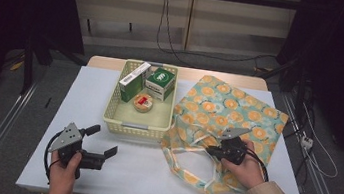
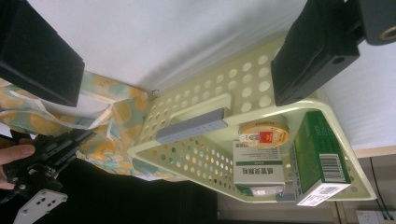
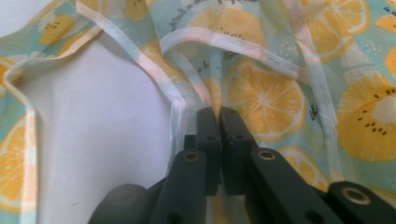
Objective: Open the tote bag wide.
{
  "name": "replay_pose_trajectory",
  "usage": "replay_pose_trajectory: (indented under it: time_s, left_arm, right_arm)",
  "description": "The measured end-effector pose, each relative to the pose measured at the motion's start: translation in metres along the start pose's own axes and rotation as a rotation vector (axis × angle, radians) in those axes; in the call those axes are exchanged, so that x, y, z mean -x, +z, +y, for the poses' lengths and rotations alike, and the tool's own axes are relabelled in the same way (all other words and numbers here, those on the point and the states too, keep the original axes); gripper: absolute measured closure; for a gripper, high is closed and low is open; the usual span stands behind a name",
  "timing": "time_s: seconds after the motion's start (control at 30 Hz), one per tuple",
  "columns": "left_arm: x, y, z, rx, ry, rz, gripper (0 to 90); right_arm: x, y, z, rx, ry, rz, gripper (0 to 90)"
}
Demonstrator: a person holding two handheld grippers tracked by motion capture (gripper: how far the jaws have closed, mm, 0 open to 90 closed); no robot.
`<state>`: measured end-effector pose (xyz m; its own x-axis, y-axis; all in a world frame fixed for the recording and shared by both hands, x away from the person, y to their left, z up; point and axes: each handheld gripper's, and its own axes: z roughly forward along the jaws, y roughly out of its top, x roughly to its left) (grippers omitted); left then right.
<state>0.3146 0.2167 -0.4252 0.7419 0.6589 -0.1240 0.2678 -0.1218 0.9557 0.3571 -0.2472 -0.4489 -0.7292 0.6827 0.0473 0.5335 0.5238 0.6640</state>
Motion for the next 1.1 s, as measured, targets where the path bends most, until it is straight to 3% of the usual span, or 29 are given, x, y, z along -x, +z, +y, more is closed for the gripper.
replay_pose_trajectory:
  time_s: [0.23,0.33,0.37,0.4,0.53,0.73,0.8,0.93,1.1]
  left_arm:
    - [-0.001,-0.001,-0.001,-0.004,-0.001,0.000,2.5]
    - [-0.001,-0.001,-0.001,-0.005,0.000,0.000,2.5]
    - [-0.001,-0.001,-0.001,-0.005,0.000,0.000,2.5]
    - [-0.001,0.000,-0.001,0.001,-0.008,-0.001,2.5]
    - [-0.001,0.000,-0.001,-0.002,-0.005,-0.002,2.5]
    - [-0.002,0.001,-0.002,-0.003,-0.012,-0.001,2.5]
    - [-0.003,0.000,-0.002,-0.003,-0.013,0.001,2.5]
    - [-0.003,0.000,-0.002,-0.005,-0.012,0.002,2.5]
    - [-0.003,0.001,-0.002,-0.007,-0.011,-0.002,2.5]
  right_arm:
    - [0.008,-0.021,0.007,0.060,0.039,0.030,89.6]
    - [0.027,-0.039,0.014,0.104,0.087,0.018,89.3]
    - [0.027,-0.039,0.014,0.104,0.087,0.018,89.3]
    - [0.035,-0.046,0.017,0.102,0.085,-0.015,89.3]
    - [0.057,-0.051,0.021,0.108,0.125,-0.021,89.8]
    - [0.091,-0.044,0.014,0.108,0.211,-0.068,90.0]
    - [0.099,-0.038,0.010,0.112,0.220,-0.062,90.0]
    - [0.108,-0.027,0.003,0.098,0.254,-0.095,89.9]
    - [0.109,-0.017,0.001,0.066,0.245,-0.098,88.8]
